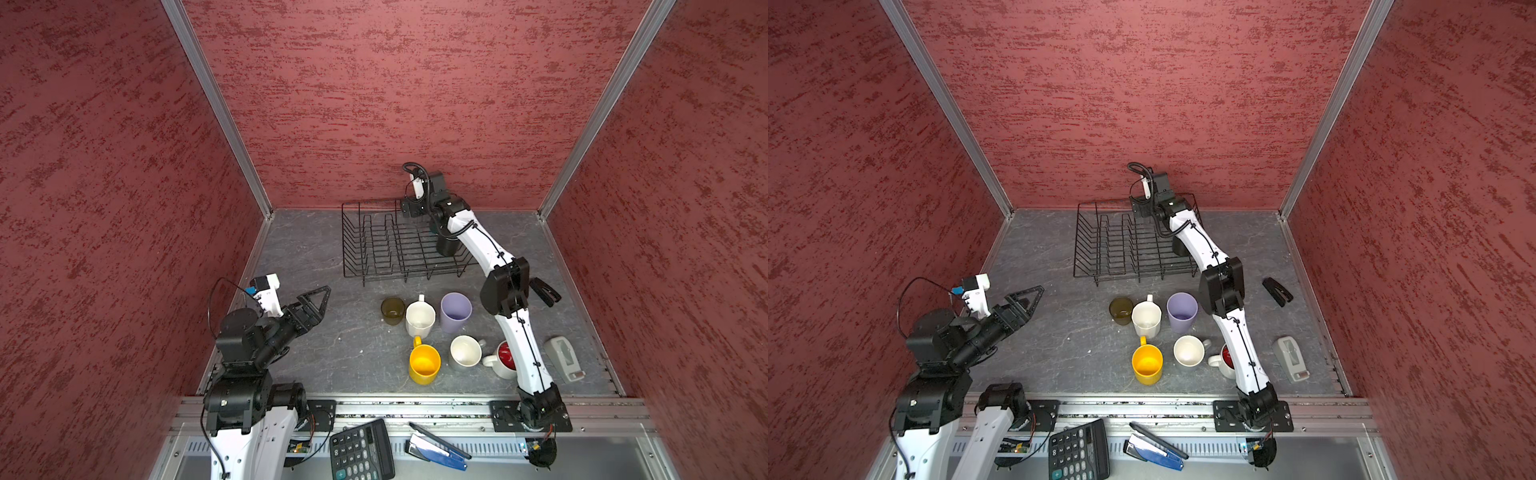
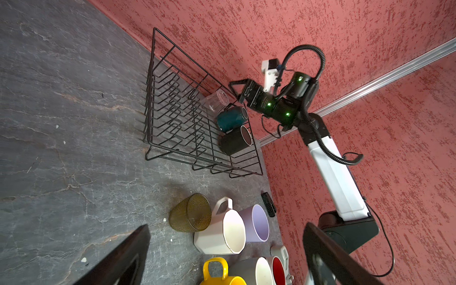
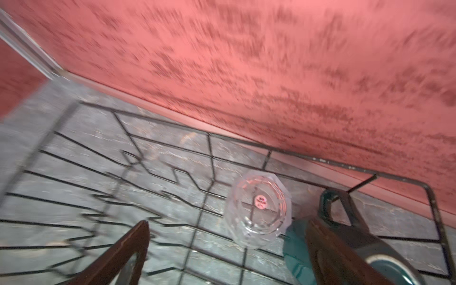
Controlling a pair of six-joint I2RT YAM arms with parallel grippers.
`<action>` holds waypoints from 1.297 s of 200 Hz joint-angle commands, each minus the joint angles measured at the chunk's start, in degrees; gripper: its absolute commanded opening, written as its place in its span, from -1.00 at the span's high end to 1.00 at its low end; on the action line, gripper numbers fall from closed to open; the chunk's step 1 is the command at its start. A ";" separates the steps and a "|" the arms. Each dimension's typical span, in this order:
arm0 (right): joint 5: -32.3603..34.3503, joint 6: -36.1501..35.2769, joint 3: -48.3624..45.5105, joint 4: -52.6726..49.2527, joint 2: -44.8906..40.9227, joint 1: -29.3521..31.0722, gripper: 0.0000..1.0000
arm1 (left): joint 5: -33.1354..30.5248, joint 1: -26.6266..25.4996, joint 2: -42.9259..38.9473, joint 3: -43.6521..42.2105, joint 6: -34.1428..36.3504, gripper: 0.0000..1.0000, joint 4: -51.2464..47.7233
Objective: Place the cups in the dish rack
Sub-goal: 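Open the right gripper and lift it away from the clear cup, then reach the left gripper down to the yellow mug near the robot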
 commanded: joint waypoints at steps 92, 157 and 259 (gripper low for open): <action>-7.97 11.44 -43.33 17.37 -39.16 0.73 -0.97 | -13.98 -27.00 3.55 -4.99 -7.09 -0.60 -5.61; -5.54 13.07 -63.41 18.26 -55.08 0.77 -0.97 | -37.14 -58.72 24.92 -0.64 -10.23 -0.61 0.58; -2.68 11.77 -72.15 13.95 -64.59 0.69 -0.97 | -42.99 -73.32 48.78 8.96 -13.22 -0.62 2.05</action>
